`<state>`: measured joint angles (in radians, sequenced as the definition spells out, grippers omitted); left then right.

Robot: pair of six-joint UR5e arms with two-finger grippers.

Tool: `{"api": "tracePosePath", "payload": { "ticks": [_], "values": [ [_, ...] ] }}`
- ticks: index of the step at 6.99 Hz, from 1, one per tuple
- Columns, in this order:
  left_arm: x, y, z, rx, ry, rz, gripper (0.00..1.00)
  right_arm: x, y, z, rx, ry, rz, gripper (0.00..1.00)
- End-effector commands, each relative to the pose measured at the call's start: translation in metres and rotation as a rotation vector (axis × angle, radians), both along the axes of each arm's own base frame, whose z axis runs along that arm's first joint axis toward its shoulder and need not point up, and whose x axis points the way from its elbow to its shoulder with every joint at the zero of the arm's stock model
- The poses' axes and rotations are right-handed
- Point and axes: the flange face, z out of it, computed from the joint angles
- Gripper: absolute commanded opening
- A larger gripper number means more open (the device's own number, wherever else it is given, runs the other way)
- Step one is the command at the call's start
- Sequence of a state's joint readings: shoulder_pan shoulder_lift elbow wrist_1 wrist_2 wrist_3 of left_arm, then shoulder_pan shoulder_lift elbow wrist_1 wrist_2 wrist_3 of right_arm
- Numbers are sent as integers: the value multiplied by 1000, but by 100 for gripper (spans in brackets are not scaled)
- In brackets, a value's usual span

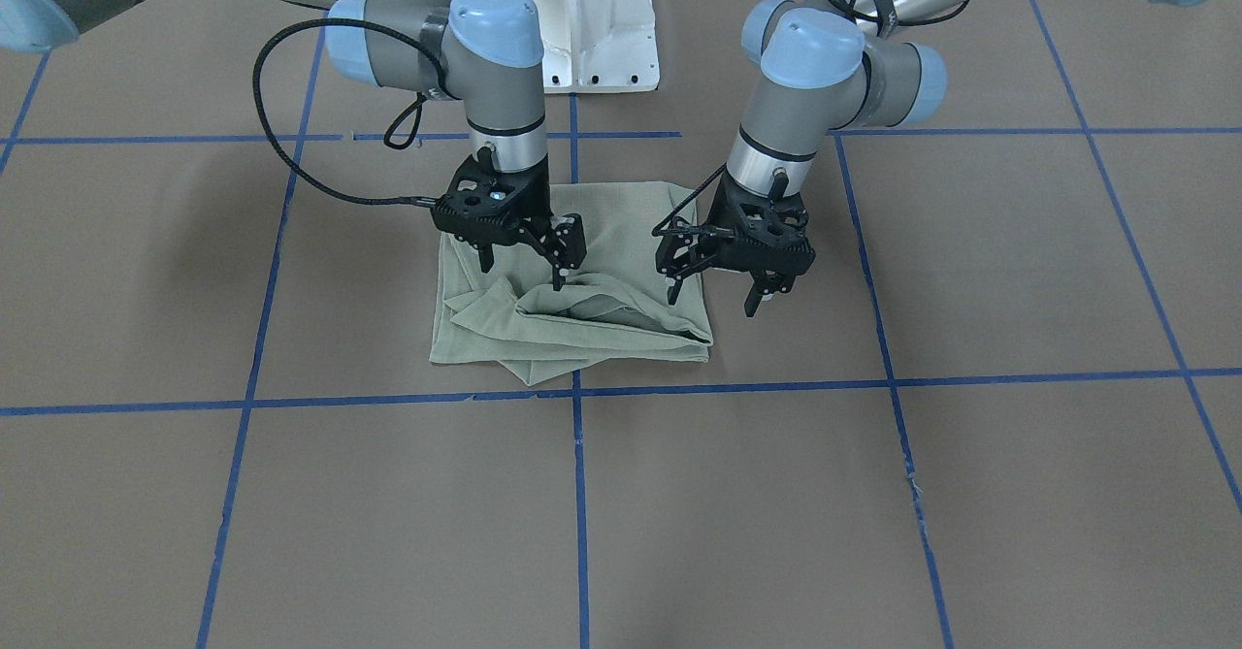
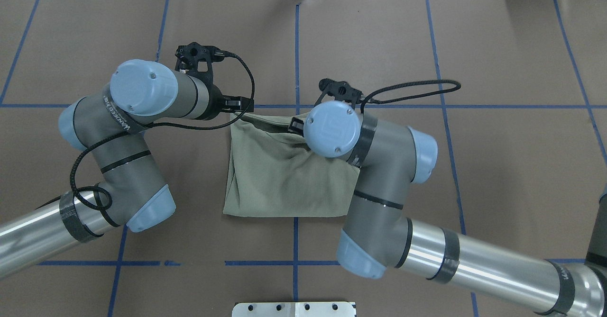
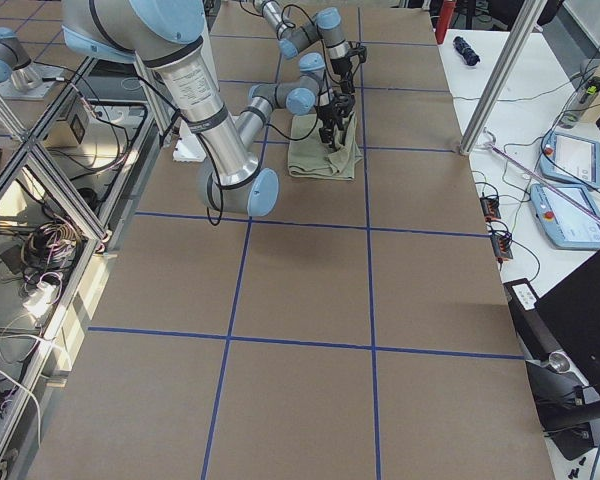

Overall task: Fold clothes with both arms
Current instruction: 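Lay the folded end down and open both grippers over the shirt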

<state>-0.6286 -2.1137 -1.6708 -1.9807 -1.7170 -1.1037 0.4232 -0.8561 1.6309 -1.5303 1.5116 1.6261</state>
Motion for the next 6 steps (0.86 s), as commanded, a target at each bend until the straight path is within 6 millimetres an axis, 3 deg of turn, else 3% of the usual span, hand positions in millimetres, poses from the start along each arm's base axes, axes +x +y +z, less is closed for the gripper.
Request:
{"api": "tracePosePath", "payload": {
  "ticks": [1, 3, 5, 6],
  "values": [
    [-1, 1, 3, -3, 0, 5, 100, -41, 42, 17, 52, 66, -20, 100],
    [-1, 1, 4, -7, 0, 3, 100, -51, 37, 25, 108, 138, -97, 100],
    [-2, 2, 3, -1, 9, 3, 100, -53, -26, 26, 99, 201, -53, 100],
    [-2, 2, 3, 1, 11, 3, 100, -37, -65, 35, 101, 242, -39, 100]
  ]
}}
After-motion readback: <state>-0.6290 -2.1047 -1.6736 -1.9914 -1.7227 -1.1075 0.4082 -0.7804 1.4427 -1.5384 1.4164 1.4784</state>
